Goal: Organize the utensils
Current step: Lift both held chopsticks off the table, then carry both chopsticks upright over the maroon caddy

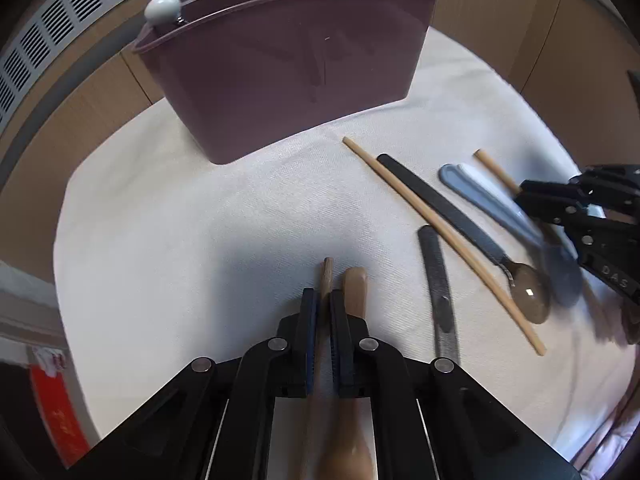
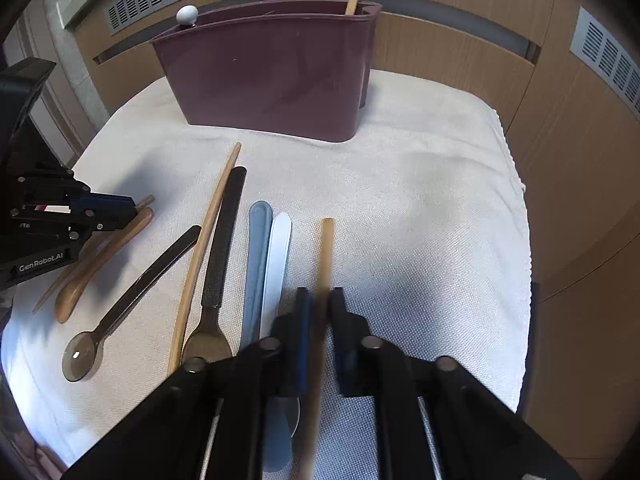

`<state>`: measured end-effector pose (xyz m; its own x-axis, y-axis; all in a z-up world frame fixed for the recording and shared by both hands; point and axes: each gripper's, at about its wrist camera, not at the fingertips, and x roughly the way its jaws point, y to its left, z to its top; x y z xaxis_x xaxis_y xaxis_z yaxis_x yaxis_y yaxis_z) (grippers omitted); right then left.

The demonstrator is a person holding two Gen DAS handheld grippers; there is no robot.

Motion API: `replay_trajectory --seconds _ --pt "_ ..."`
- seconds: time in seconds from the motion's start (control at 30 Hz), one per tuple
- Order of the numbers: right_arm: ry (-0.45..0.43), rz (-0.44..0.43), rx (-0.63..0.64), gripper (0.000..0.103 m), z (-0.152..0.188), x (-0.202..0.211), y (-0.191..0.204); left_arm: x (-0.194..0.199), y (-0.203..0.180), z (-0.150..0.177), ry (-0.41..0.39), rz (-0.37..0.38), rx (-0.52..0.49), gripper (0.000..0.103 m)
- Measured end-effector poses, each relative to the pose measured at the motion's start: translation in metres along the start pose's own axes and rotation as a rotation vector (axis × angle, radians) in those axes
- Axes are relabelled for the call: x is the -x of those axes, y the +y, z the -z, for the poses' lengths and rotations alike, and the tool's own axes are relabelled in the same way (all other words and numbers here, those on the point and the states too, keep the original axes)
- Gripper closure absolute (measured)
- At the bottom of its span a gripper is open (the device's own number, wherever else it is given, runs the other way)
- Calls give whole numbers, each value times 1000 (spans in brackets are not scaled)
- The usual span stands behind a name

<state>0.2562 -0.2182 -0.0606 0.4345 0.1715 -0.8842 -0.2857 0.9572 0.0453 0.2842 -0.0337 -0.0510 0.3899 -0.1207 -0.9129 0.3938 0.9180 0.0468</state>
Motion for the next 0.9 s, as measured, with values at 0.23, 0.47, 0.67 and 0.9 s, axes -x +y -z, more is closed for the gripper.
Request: replay_trajectory --seconds 0.23,0.47,0.67,0.9 --pt "-129 -12 -33 96 7 52 -3 60 11 42 -238 124 207 97" --pt "-271 -13 -22 96 3 115 8 146 13 63 -462 169 246 97" --pt "-336 -13 7 96 5 147 21 194 15 82 -560 170 235 97" --pt "-362 -3 30 96 18 163 31 198 2 99 -542 185 213 97"
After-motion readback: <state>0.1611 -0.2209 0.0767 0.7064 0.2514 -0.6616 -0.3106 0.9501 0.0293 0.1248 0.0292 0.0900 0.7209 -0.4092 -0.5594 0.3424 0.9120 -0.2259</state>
